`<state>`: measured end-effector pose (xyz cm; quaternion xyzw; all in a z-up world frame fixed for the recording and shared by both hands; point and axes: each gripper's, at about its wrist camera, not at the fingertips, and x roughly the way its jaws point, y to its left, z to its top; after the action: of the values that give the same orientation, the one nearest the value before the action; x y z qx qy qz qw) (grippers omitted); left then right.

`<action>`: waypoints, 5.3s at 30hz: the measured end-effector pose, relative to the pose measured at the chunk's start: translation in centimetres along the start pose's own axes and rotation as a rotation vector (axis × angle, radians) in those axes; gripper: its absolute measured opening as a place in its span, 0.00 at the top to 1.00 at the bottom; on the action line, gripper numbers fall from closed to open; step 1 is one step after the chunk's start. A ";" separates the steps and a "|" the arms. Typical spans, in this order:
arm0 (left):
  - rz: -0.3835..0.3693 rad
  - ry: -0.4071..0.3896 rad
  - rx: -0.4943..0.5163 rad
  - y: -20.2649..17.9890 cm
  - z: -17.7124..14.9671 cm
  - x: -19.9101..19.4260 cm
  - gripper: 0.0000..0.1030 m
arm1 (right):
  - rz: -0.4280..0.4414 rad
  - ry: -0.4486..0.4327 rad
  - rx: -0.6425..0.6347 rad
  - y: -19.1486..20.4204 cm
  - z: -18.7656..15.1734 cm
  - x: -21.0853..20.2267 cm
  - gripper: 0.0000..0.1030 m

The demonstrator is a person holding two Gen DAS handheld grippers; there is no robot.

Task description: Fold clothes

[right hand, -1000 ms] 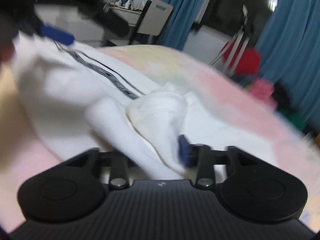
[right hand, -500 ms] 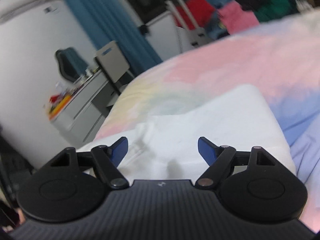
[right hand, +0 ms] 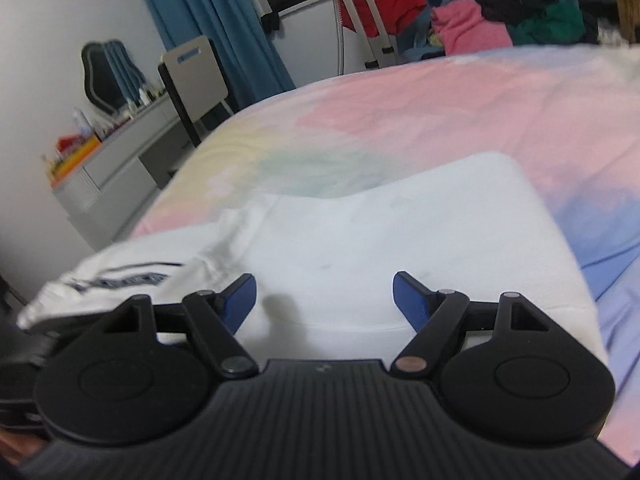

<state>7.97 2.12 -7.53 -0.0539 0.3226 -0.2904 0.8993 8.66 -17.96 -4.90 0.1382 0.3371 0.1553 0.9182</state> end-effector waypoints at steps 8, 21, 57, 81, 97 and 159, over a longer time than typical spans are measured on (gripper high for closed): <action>-0.085 0.055 -0.407 2.6 -1.4 -2.1 0.76 | -0.056 -0.082 -0.106 0.8 -0.2 -1.1 0.25; 0.009 0.076 -0.381 4.0 -3.6 -0.2 0.73 | -0.113 -0.042 -0.136 1.1 -1.8 -2.4 0.25; 0.323 -0.162 -1.285 15.5 -11.7 -17.3 0.07 | -0.193 0.015 -0.099 1.4 -3.6 -3.1 0.25; 0.831 -0.558 -0.485 1.5 2.3 -16.1 0.76 | -0.089 0.012 -0.125 3.1 -3.5 -3.2 0.25; 0.701 -0.414 0.161 -25.4 3.4 12.9 0.76 | -0.296 -0.319 0.504 -12.5 -0.3 -12.7 0.23; 0.458 -0.115 -0.254 -3.2 -2.9 -2.3 0.01 | -0.078 0.004 0.692 -15.5 -2.6 -1.0 0.14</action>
<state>3.20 1.07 -7.63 -0.1084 0.3088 -0.0328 0.9444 9.18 -32.09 -11.77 0.4279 0.3765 -0.0029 0.8217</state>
